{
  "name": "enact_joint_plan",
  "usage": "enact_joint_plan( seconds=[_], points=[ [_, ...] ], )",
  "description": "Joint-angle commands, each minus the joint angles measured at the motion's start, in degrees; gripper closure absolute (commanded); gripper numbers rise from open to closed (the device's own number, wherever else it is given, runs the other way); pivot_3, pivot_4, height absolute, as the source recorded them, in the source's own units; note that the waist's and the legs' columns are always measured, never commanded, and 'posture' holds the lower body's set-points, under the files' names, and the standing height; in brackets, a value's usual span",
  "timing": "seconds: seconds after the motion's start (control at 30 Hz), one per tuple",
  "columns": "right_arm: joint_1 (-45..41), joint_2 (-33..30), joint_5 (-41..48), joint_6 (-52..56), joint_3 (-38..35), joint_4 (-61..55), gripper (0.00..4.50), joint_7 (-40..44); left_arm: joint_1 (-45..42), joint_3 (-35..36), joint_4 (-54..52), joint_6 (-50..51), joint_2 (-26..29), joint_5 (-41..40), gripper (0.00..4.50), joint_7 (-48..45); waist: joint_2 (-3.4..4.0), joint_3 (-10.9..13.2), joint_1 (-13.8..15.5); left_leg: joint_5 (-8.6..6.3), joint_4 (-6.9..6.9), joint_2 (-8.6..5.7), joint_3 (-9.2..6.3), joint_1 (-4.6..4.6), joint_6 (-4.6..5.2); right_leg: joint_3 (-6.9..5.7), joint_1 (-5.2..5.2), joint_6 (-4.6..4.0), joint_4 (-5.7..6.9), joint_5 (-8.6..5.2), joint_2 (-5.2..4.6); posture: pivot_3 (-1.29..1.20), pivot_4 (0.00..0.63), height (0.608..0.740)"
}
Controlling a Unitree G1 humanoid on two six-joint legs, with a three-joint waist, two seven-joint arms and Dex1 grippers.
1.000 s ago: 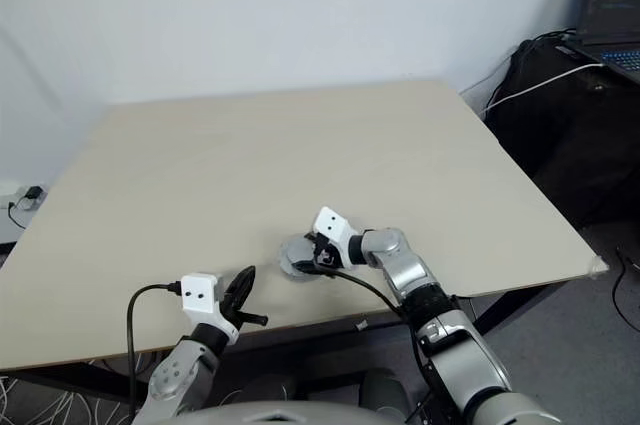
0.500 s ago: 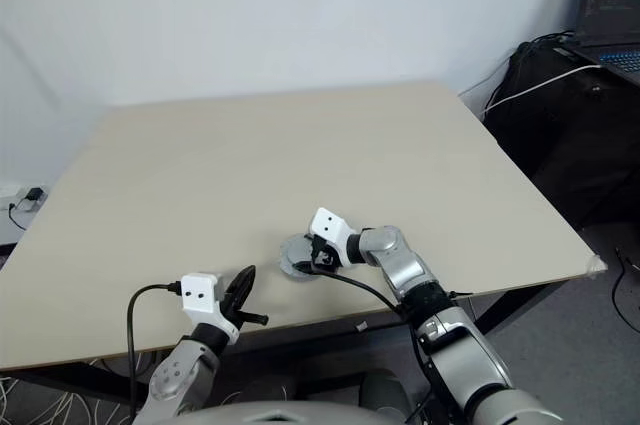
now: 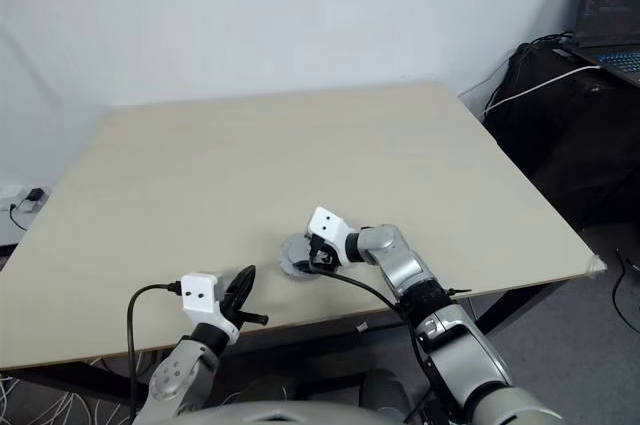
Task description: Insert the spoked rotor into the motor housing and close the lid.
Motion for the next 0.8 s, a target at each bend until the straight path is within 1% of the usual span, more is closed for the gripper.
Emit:
enact_joint_plan(
  seconds=[0.03,0.3,0.57,0.7,0.8],
  points=[
    [0.0,-1.6,-2.8,2.4,1.5,1.6,1.21,-0.4,-0.5,-0.3,-2.0,-0.4,0.0,-0.1,4.50,0.1,0.03,0.0,0.0,0.00,0.00,0.00,0.00,0.00,0.00,0.00,0.00,0.00,0.00,0.00,0.00,0.00,0.000,0.740],
    [0.2,-2.4,-3.6,4.6,2.6,1.2,1.21,-1.1,-1.7,-0.1,-2.2,0.9,0.4,0.3,4.50,0.3,0.16,-0.2,0.0,0.00,0.00,0.00,0.00,0.00,0.00,0.00,0.00,0.00,-0.01,0.00,-0.01,0.00,0.000,0.740],
    [-0.6,-1.9,-5.6,7.9,3.2,2.5,1.21,-5.9,-1.7,-0.2,-2.2,1.2,0.4,0.2,4.50,0.3,0.21,-0.3,0.0,-0.05,0.00,0.00,-0.01,0.05,-0.14,0.00,0.05,0.02,0.02,0.01,-0.03,0.00,0.000,0.740],
    [-0.7,-2.2,-5.4,8.8,3.9,2.3,1.21,-5.4,-1.6,-0.3,-2.2,1.4,0.4,0.4,4.50,0.4,0.25,-0.3,0.0,-0.05,0.00,0.00,-0.05,0.13,-0.17,-0.06,0.16,0.09,0.04,0.05,-0.07,0.00,0.000,0.740],
    [-0.7,-2.2,-5.1,9.2,4.0,2.0,1.21,-5.3,-2.7,0.5,-2.4,3.7,0.2,1.3,4.50,2.4,0.29,-0.4,0.0,-0.05,0.00,0.00,-0.06,0.12,-0.18,-0.09,0.17,0.10,0.05,0.05,-0.09,0.00,0.000,0.740]
  ],
)
